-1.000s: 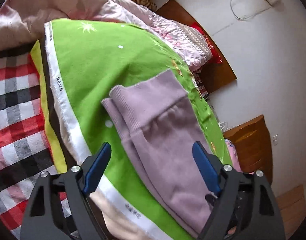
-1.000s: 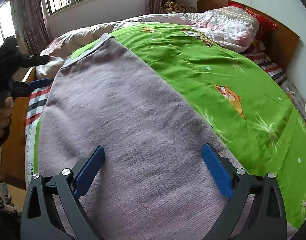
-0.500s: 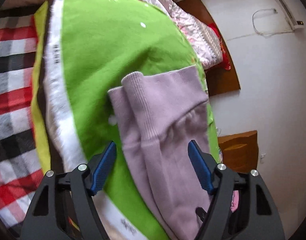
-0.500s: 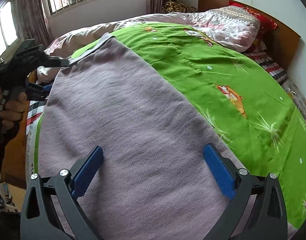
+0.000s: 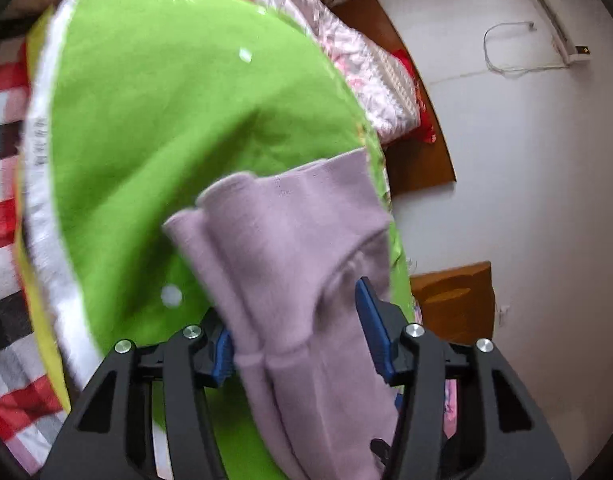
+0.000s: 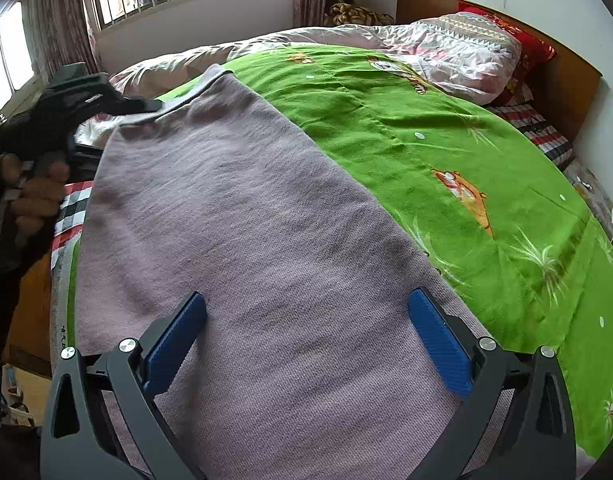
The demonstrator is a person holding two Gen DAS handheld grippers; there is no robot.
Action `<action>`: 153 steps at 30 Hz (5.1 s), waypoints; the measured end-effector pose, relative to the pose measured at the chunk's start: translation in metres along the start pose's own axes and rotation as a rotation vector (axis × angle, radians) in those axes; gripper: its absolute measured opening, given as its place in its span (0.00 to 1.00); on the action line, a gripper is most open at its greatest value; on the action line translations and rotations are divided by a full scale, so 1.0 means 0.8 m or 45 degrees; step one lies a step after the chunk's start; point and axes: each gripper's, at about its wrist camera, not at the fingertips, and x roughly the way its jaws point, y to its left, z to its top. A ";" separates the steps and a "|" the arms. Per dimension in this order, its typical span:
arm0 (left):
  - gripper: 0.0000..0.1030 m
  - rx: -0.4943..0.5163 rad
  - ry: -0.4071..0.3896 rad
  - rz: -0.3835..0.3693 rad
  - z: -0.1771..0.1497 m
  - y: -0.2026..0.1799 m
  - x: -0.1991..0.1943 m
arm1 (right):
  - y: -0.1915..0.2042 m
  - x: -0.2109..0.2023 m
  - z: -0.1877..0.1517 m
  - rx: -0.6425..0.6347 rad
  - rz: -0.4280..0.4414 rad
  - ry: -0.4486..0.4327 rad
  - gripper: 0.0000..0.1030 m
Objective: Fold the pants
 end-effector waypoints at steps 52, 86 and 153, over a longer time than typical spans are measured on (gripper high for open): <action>0.76 2.029 0.244 -0.061 -0.543 -0.256 0.005 | -0.153 -0.159 -0.223 1.385 0.641 -0.119 0.94; 0.96 1.091 0.018 0.305 -0.282 -0.124 -0.014 | -0.098 -0.314 -0.066 0.795 0.352 -0.542 0.17; 0.98 1.542 0.310 0.260 -0.356 -0.322 0.105 | 0.006 -0.199 -0.254 0.298 -0.246 -0.121 0.64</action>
